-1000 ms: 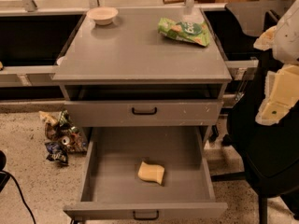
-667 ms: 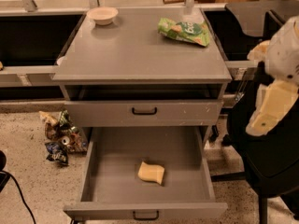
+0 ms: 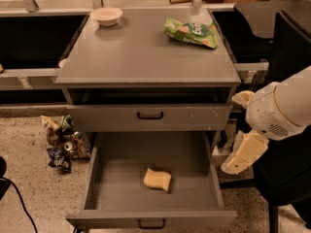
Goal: Pick sponge from middle drawer and place on counter
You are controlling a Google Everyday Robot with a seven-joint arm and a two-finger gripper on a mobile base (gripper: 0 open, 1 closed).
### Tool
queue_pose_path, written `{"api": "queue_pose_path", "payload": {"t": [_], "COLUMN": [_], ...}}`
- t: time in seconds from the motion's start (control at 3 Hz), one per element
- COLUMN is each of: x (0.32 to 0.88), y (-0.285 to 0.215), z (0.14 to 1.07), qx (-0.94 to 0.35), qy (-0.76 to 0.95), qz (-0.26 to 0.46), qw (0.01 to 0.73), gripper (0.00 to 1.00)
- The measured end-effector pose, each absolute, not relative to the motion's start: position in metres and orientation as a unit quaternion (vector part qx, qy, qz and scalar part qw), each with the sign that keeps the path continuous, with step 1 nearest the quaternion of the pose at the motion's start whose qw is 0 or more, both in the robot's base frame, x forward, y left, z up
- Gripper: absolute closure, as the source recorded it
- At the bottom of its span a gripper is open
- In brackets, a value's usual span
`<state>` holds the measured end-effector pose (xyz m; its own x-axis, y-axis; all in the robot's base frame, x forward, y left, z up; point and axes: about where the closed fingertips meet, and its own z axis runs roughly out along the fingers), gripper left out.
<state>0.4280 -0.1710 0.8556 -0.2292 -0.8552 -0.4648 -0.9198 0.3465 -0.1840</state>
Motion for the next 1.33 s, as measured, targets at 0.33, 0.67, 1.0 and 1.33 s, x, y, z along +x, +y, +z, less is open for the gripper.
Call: {"api": "queue_pose_path", "payload": {"t": [0.33,0.67,1.0,1.33], "x": [0.428,0.431,0.429,0.439], "y": [-0.171,-0.165,-0.148,-0.124], "z": [0.856,0.827,0.753,0.682], "qx": [-0.568,-0.571,-0.579,-0.588], "qy": [0.781,0.778,0.774,0.771], "qz": [0.064,0.059,0.062,0.064], "qw": [0.250,0.256,0.249,0.238], "gripper": [0.00,0.00,0.00,0.00]}}
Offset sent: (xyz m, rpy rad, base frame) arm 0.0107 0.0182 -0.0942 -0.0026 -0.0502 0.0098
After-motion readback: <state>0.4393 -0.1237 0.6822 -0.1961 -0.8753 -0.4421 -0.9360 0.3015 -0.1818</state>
